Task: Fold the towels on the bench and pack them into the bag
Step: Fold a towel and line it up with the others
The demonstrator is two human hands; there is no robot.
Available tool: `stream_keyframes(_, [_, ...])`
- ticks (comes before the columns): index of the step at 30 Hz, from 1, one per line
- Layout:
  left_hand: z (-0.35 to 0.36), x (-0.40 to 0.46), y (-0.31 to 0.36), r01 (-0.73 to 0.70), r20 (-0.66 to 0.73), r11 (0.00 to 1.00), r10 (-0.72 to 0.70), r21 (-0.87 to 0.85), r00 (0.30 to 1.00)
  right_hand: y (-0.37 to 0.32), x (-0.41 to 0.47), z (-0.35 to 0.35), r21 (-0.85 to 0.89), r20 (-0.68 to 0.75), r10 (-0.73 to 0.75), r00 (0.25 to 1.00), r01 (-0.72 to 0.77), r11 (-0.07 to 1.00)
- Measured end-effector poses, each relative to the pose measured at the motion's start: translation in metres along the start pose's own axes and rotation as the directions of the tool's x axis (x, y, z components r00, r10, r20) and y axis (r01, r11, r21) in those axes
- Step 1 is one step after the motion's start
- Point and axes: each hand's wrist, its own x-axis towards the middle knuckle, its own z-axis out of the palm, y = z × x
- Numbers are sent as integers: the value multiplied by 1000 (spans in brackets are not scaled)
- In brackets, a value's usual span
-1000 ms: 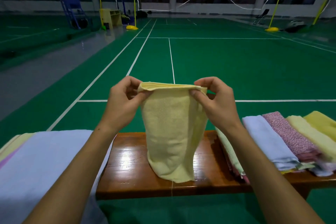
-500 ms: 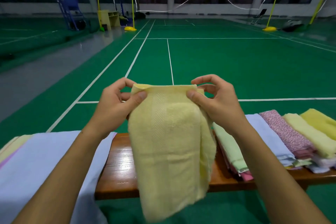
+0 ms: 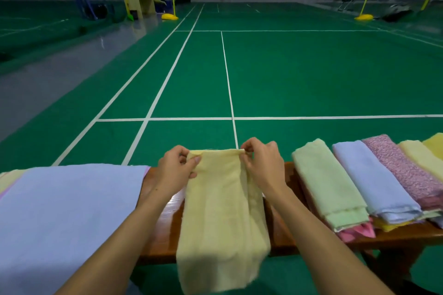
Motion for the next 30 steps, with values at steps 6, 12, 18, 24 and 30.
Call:
stream_keyframes(6, [20,23,-28,58,-102,998,-56,17,993,3,8,36,-63,-7,119,993,-120,991])
stream_keyframes(12, [23,27,-31,5,18,994,-7,111,1000,16,9,58,273,168,120,978,-163,948])
stream_keyframes(18, [4,4,-23,-131,126,982,114,135,985,25,-3,32,265,166,-42,985,-4,964])
stream_keyframes(24, [-15,-55,-8,-135,201,986,113,96,973,21,-56,-14,435,317,-74,945,-76,897])
stream_keyframes(30, [-29,-93,-19,-133,357,974,59,185,932,34,-98,-22,471,534,-137,834,-159,868])
